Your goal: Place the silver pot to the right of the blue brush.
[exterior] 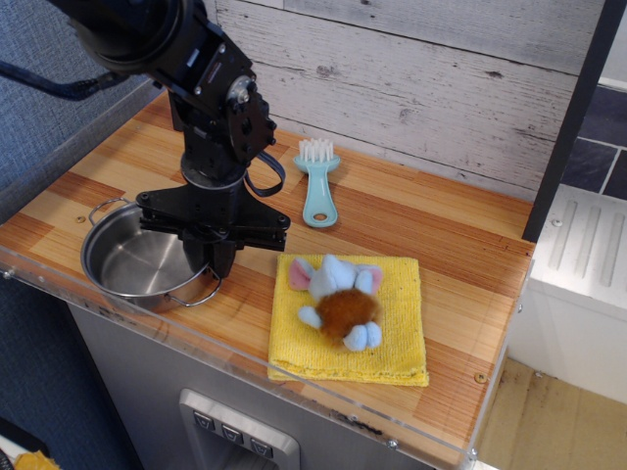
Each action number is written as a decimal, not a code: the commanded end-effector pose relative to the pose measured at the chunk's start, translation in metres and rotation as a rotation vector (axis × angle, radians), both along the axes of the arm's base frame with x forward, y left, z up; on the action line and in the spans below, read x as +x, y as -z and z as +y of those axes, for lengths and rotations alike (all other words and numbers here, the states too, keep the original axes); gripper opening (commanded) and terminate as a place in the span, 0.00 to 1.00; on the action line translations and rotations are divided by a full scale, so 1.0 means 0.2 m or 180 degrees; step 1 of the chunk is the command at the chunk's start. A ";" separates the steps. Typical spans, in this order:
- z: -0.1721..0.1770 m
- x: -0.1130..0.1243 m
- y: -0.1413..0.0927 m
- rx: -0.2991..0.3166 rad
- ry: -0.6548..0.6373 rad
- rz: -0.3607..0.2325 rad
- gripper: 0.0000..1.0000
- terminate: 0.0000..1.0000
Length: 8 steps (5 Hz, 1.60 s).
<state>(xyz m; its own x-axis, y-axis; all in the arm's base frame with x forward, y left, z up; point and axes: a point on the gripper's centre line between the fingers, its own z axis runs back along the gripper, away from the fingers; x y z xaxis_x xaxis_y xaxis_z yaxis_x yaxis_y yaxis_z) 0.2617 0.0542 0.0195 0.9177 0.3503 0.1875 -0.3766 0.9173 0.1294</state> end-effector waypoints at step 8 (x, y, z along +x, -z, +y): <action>-0.73 0.60 -0.41 0.0030 0.1444 -0.0719 0.00 0.00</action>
<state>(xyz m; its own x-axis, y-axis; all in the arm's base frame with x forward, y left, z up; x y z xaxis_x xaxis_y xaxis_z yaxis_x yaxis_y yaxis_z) 0.3843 -0.0868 0.0826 0.9338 -0.0792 0.3489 0.0432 0.9930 0.1096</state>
